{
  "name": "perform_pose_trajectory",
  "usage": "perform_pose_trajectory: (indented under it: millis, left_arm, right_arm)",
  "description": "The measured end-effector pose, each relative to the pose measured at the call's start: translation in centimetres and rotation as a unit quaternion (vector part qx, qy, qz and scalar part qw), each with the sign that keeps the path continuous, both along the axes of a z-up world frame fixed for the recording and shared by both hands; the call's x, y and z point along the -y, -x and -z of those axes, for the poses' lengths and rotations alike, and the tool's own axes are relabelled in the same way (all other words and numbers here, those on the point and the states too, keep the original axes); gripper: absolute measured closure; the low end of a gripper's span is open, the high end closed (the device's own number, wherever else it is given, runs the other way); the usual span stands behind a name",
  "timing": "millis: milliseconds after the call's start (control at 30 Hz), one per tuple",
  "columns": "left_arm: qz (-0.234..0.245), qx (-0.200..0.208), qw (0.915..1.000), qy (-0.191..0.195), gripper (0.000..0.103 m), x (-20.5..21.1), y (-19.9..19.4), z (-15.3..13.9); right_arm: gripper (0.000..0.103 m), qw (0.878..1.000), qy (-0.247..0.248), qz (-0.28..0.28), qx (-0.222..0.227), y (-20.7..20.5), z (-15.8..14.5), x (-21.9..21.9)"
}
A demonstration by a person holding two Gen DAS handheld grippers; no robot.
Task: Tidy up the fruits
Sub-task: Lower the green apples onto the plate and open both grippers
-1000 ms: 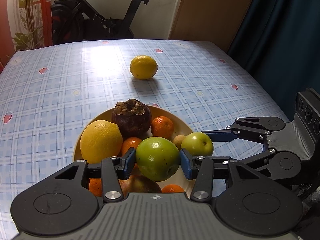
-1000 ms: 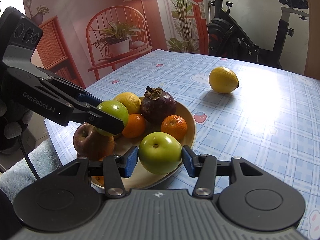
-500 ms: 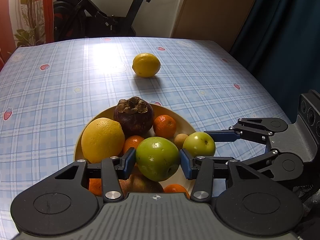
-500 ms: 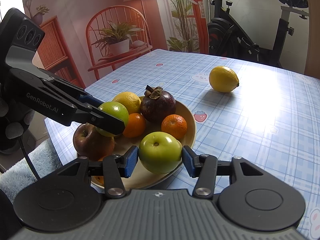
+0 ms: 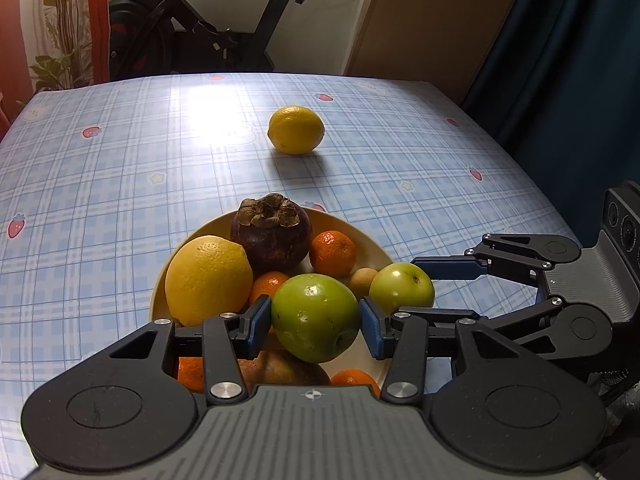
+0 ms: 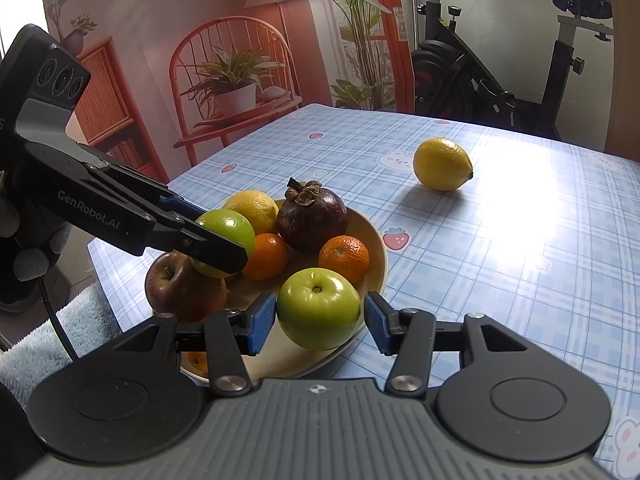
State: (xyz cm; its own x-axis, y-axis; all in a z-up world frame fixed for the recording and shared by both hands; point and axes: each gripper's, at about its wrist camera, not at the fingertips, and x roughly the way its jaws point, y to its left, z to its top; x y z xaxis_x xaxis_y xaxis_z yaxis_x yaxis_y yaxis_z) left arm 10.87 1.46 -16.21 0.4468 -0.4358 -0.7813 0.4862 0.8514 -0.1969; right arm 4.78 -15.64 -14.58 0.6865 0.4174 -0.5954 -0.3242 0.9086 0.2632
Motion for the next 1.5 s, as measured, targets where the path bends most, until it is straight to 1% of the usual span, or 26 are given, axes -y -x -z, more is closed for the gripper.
perform_pose_trajectory:
  millis: [367, 867, 1367, 1500]
  left_arm:
    - [-0.001, -0.001, 1.0000, 0.001, 0.053, 0.0, -0.1, 0.0]
    - [0.003, -0.004, 1.0000, 0.000, 0.053, 0.2, 0.0, 0.2]
    - [-0.004, -0.007, 1.0000, 0.002, 0.053, 0.0, -0.4, 0.2]
    - [-0.012, 0.000, 0.9998, 0.018, 0.056, -0.1, -0.7, -0.4]
  right_arm:
    - [0.047, 1.000, -0.002, 0.008, 0.005, 0.1, -0.4, 0.5]
    - [0.047, 1.000, -0.006, 0.019, 0.014, 0.2, -1.0, 1.1]
    - [0.047, 0.998, -0.014, 0.057, 0.019, 0.1, -1.3, 3.1]
    - [0.047, 0.998, -0.019, 0.063, 0.018, 0.2, -1.2, 3.5]
